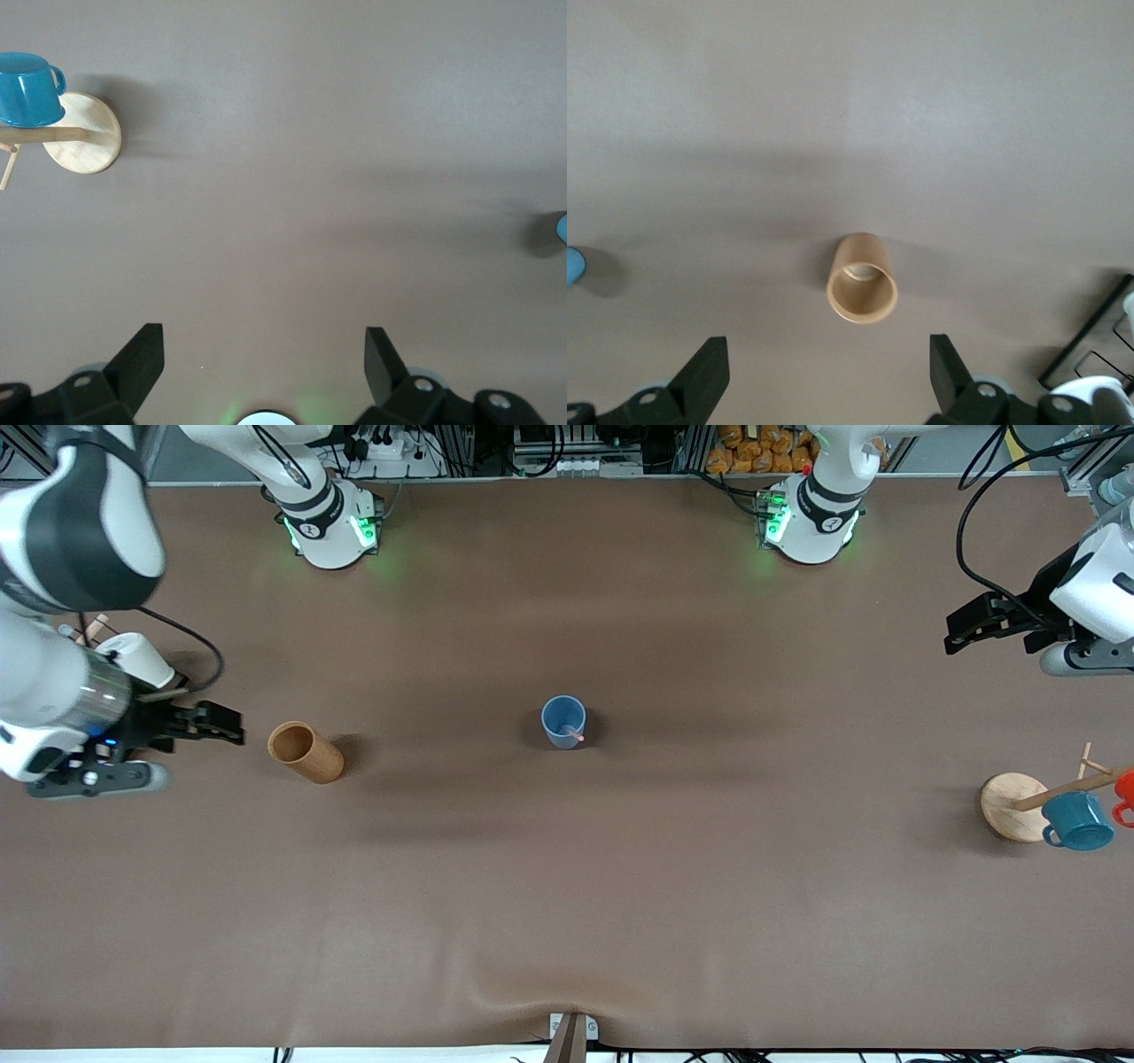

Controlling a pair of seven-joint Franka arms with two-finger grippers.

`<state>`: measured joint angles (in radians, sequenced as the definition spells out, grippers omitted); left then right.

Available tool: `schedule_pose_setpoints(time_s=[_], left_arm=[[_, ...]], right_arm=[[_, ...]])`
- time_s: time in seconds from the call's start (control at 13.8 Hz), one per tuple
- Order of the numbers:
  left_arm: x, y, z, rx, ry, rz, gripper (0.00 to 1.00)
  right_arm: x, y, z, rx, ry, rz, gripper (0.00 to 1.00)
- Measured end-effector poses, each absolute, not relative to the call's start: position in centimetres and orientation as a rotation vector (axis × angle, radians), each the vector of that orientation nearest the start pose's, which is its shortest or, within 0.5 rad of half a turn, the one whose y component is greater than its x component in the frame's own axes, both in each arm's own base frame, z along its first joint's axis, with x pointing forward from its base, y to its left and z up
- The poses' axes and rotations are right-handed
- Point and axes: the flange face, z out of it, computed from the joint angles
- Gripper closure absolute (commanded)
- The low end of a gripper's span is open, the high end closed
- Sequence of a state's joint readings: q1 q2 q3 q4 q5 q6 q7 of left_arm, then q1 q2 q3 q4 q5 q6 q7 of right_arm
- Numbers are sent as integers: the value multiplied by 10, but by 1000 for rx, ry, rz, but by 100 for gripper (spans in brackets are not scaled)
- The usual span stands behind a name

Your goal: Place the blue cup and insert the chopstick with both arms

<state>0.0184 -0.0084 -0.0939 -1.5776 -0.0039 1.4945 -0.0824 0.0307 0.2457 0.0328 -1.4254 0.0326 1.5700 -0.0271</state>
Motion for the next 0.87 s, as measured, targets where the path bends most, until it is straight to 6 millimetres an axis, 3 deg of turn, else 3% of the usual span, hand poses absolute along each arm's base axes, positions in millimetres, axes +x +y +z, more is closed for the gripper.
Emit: schedule_pose_setpoints(time_s=[0.29, 0.65, 0.87], left_arm=[[542, -42, 619, -3136, -9, 120, 0], [542, -42, 619, -3136, -8, 120, 0], [542, -43, 619, -3136, -7, 121, 0]], right_arm=[[597, -1, 596, -3097, -114, 109, 0], [520, -30, 676, -3101, -9, 143, 0], [506, -43, 683, -3097, 118, 156, 0]])
